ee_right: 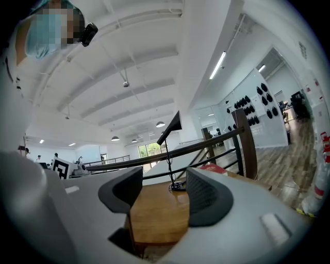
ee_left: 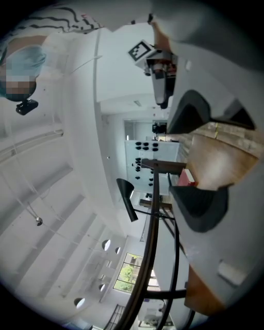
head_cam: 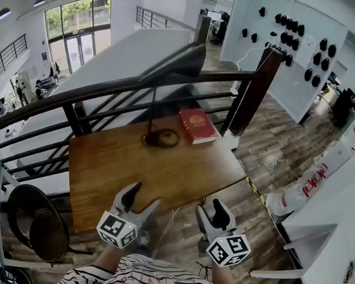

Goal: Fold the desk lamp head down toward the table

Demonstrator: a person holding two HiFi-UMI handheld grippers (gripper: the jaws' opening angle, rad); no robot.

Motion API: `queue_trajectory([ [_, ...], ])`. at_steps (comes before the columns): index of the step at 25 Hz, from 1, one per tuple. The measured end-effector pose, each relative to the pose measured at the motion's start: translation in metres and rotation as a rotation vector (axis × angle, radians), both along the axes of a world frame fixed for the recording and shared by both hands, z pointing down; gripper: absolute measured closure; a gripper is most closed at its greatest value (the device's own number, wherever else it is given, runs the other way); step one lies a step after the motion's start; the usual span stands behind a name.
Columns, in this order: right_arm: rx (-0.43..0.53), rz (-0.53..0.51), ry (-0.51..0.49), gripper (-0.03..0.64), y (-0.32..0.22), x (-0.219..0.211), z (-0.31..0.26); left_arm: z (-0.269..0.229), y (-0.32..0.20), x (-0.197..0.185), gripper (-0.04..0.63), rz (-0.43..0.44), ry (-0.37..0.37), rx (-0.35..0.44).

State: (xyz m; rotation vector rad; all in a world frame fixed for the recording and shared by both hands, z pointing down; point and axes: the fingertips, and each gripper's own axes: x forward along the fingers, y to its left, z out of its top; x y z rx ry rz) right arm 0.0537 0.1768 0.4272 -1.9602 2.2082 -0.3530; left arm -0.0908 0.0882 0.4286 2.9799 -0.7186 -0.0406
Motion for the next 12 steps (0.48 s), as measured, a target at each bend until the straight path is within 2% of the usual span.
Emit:
queue_trajectory([
  [12, 0.031, 0.045, 0.02, 0.364, -0.148, 0.012, -0.028, -0.018, -0.147, -0.001, 0.278, 0.018, 0.002, 0.008],
])
